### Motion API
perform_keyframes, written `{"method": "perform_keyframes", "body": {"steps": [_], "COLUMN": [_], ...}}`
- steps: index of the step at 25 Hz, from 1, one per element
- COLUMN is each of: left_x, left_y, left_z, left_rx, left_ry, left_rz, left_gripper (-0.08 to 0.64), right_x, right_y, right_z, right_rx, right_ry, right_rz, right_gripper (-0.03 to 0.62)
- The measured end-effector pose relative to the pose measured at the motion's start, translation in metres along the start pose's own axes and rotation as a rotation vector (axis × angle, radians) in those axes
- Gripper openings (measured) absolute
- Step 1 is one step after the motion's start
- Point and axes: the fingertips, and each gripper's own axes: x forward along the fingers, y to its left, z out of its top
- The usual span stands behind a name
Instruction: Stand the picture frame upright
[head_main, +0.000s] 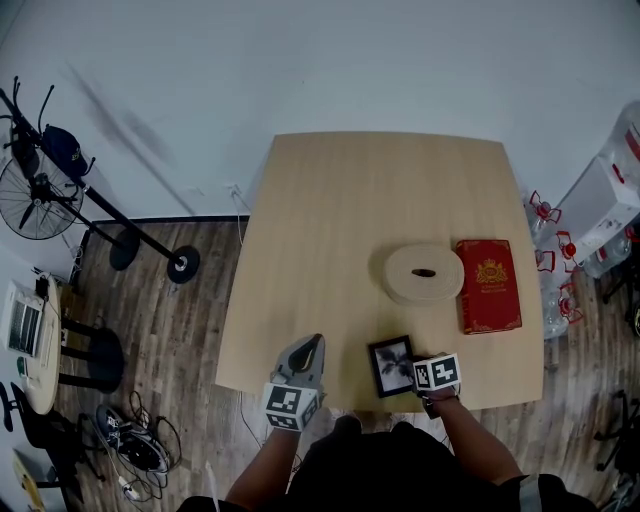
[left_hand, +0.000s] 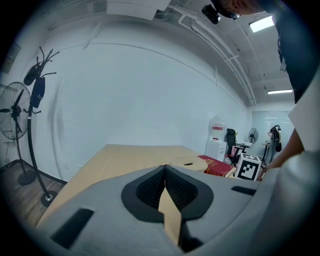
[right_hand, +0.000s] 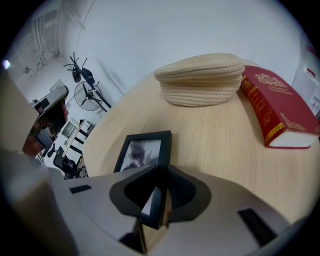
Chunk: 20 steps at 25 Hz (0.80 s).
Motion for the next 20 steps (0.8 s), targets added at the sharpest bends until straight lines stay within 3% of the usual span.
{"method": "perform_keyframes", "body": {"steps": [10,20], "left_x": [0.0,0.009], "left_y": [0.0,-0.002], "left_z": [-0.005,-0.001], "left_rx": [-0.021,-0.008], "left_ry": [0.027,0.007], "left_rz": [0.0,-0.009], "left_gripper": [0.0,0.0], "right_x": [-0.016,-0.062], "right_y": [-0.001,-0.011], "right_z": [0.013,0.075], "right_rx": [-0.014,0.002], "right_ry": [-0.065,-0.275], "right_rz": [-0.001,-0.017], "right_gripper": [0.069,0.069]}}
